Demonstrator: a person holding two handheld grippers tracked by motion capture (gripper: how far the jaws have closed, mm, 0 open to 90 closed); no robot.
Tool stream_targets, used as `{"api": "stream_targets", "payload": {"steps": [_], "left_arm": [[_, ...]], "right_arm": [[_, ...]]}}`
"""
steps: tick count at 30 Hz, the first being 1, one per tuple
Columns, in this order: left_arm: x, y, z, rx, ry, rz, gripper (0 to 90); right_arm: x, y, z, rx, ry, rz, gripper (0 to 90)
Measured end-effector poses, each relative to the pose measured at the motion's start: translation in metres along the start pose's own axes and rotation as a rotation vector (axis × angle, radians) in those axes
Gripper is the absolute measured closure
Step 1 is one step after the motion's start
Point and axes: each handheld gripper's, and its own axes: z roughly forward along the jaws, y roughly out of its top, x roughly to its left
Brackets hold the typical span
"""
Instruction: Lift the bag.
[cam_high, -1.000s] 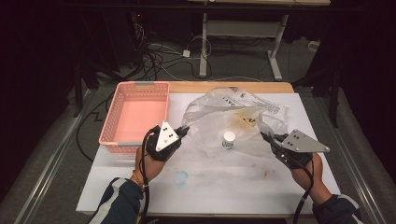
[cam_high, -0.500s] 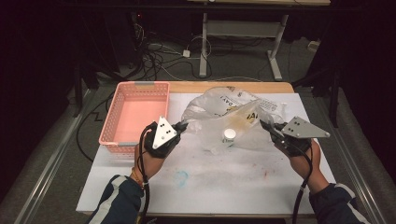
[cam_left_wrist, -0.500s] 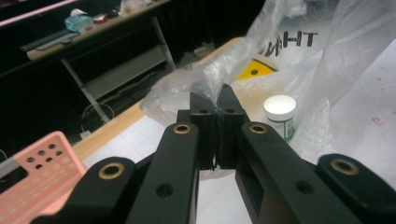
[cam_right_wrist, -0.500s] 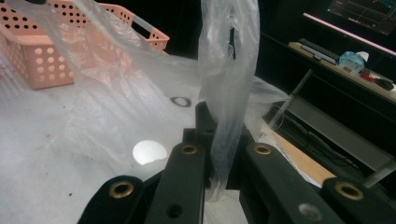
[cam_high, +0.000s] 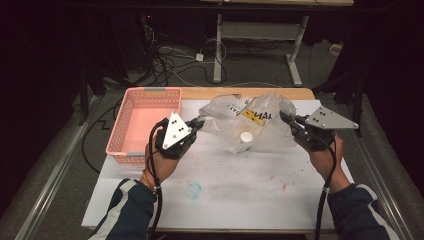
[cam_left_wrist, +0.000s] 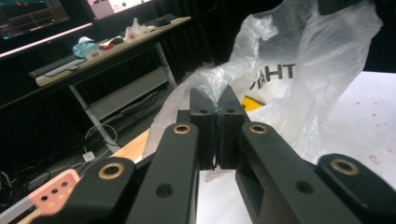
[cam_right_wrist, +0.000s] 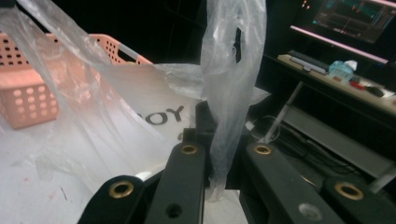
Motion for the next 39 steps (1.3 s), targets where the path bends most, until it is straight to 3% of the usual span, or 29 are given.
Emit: {"api": "stream_targets", "payload": {"steps": [5,17,25,36,39], "left_arm": [[0.008,0.011,0.012,-0.018,0.000,-0.029,85.9],[0.018,0.041,0.014,-0.071,0.024,-0.028,85.8],[0.019,0.054,0.018,-0.105,0.029,-0.028,85.8],[0.024,0.076,0.035,-0.102,0.044,-0.025,85.8],[0.028,0.076,0.039,-0.102,0.056,-0.044,85.8]], "right_arm": [[-0.013,0.004,0.012,0.012,-0.017,0.031,89.6],[-0.041,0.021,0.023,0.009,-0.050,0.093,89.6],[-0.046,0.031,0.031,0.016,-0.051,0.106,89.6],[-0.056,0.043,0.046,0.033,-0.067,0.145,89.6],[-0.059,0.045,0.047,0.030,-0.072,0.149,89.6]]}}
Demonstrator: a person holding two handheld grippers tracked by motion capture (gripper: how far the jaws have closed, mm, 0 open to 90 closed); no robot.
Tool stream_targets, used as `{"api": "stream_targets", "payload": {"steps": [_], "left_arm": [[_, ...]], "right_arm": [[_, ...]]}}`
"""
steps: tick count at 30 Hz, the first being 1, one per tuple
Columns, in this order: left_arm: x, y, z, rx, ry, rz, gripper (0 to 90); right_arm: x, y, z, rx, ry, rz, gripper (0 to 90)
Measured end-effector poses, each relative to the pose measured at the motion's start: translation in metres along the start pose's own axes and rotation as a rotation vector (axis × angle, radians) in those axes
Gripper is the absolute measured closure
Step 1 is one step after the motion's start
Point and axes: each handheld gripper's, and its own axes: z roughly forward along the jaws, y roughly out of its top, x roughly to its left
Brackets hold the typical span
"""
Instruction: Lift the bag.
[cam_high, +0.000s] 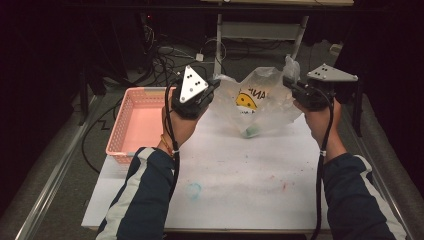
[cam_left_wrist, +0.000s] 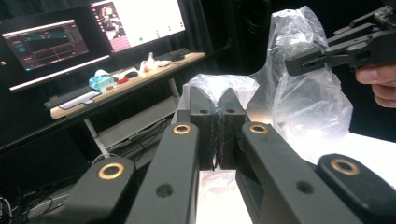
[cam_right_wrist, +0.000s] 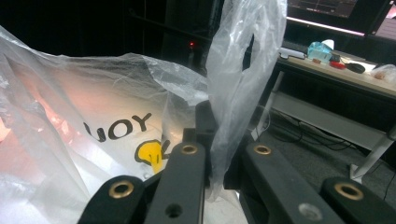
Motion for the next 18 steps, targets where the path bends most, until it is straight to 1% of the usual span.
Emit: {"api": "stream_targets", "payload": {"steps": [3,5,8,9,11,14,16,17,18], "left_arm": [[0.004,-0.002,0.006,0.013,0.027,-0.004,85.6],[0.007,-0.004,0.009,0.017,0.042,-0.015,85.1],[0.011,-0.005,0.015,0.017,0.056,-0.032,79.6],[0.011,-0.005,0.016,0.019,0.063,-0.029,77.8],[0.012,-0.005,0.021,0.023,0.091,-0.026,70.6],[0.016,-0.007,0.028,0.024,0.074,-0.048,57.3],[0.016,-0.010,0.033,0.037,0.092,-0.059,45.6],[0.017,-0.011,0.035,0.048,0.094,-0.064,39.9],[0.018,-0.013,0.037,0.055,0.086,-0.070,38.8]], "right_arm": [[-0.003,0.001,0.002,0.004,-0.013,0.009,89.6],[-0.004,0.001,0.003,-0.001,-0.023,0.004,89.6],[-0.006,0.003,0.005,0.001,-0.031,0.006,89.6],[-0.007,0.004,0.005,0.001,-0.035,0.004,89.6],[-0.009,0.004,0.007,0.003,-0.038,0.007,89.6],[-0.012,0.006,0.011,0.009,-0.054,0.006,89.6],[-0.015,0.006,0.014,0.018,-0.065,0.008,89.6],[-0.017,0.006,0.016,0.021,-0.069,0.011,89.6],[-0.019,0.006,0.017,0.027,-0.074,0.016,89.6]]}}
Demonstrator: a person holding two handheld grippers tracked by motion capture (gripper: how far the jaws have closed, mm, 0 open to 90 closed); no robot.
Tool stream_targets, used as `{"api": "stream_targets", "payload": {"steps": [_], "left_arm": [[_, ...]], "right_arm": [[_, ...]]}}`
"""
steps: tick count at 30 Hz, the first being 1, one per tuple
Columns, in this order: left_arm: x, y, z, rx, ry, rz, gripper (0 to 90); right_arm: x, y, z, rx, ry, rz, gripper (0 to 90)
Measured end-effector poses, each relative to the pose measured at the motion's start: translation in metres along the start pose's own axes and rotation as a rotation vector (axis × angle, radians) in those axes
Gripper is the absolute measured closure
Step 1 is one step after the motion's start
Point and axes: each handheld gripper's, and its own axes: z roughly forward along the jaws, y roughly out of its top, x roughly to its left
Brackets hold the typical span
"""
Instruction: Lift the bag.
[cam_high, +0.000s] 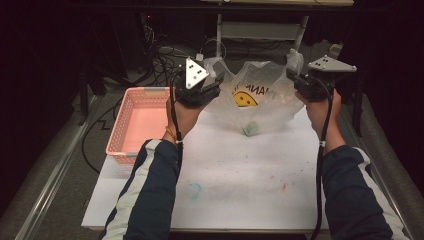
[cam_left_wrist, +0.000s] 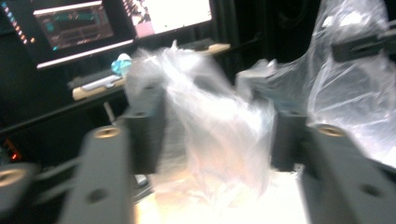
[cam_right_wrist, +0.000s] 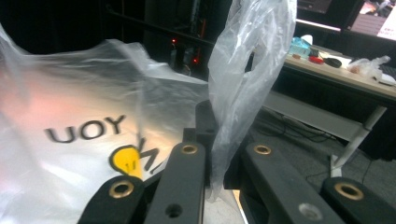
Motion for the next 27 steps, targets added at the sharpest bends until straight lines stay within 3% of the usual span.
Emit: {"api": "stream_targets", "payload": {"steps": [10,15,20,24,27], "left_arm": [[0.008,-0.023,0.003,0.043,-0.015,-0.008,30.7],[0.015,-0.034,-0.011,0.008,-0.067,-0.042,28.6],[0.014,-0.043,-0.025,-0.022,-0.087,-0.037,28.1],[0.007,-0.058,-0.020,0.051,-0.068,0.013,24.1],[0.006,-0.063,-0.003,0.109,-0.050,-0.010,26.7]], "right_arm": [[-0.013,-0.005,0.010,0.041,-0.056,0.008,89.8],[-0.017,-0.007,0.011,0.037,-0.088,0.001,90.0],[-0.022,-0.004,0.009,0.031,-0.117,0.002,90.0],[-0.027,-0.005,0.009,0.038,-0.126,0.005,90.0],[-0.029,-0.006,0.010,0.041,-0.127,0.017,90.0]]}}
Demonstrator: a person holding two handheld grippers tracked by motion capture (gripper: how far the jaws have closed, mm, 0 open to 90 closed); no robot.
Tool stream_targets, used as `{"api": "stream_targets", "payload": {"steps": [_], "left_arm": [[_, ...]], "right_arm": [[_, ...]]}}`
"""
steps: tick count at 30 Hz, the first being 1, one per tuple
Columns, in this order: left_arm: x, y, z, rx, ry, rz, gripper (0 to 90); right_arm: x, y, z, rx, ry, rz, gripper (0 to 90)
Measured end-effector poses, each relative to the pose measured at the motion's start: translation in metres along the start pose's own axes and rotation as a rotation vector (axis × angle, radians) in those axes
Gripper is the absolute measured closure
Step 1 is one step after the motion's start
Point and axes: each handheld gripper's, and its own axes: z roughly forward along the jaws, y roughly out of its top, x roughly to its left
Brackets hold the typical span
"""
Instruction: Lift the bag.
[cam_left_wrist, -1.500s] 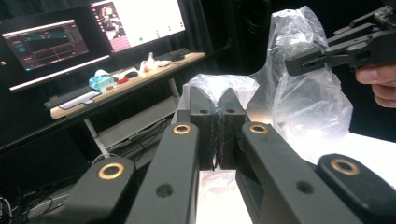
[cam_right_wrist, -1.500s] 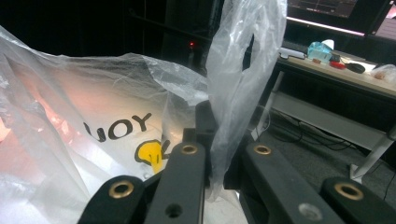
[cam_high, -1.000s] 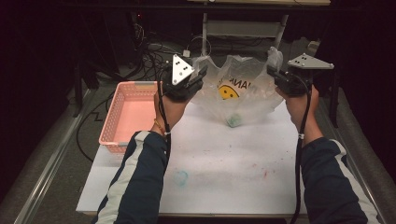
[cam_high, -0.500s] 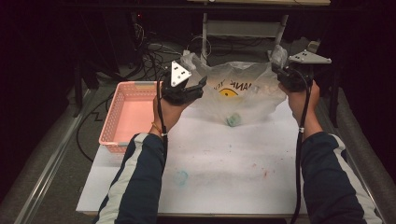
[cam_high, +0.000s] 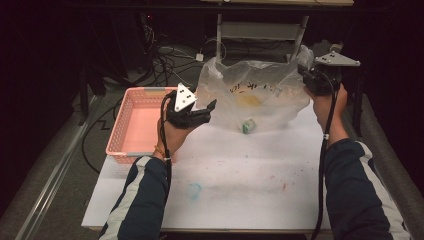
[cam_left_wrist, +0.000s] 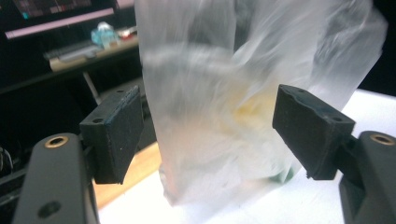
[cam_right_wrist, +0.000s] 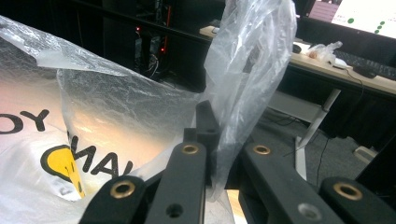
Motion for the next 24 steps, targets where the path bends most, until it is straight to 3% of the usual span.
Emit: {"api": "stream_targets", "payload": {"steps": [2,4,5,6,8,13,17,24], "left_arm": [[0.001,-0.001,0.012,0.017,-0.010,-0.010,29.2],[0.000,-0.001,0.023,0.044,-0.010,0.005,39.6],[0.000,-0.001,0.027,0.042,-0.048,0.018,48.5],[0.000,0.000,0.029,0.039,-0.065,0.024,69.0],[-0.002,0.003,0.028,0.018,-0.078,0.030,87.2],[-0.007,0.014,0.007,-0.048,-0.095,0.040,87.5],[-0.006,0.025,-0.012,-0.096,-0.089,0.001,87.5],[-0.008,0.027,-0.013,-0.103,-0.057,-0.034,87.0]], "right_arm": [[-0.001,-0.001,0.000,-0.010,0.005,0.006,90.0],[-0.002,0.000,-0.001,-0.015,0.009,0.008,90.0],[-0.002,0.000,-0.001,-0.016,0.012,0.003,90.0],[-0.001,0.001,-0.001,-0.018,0.011,0.000,90.0],[-0.001,0.001,-0.002,-0.018,0.018,0.003,90.0],[-0.002,0.003,-0.008,-0.033,0.019,0.008,90.0],[-0.004,0.009,-0.012,-0.039,0.015,0.014,90.0],[0.005,0.012,-0.010,-0.037,0.007,-0.005,89.9]]}}
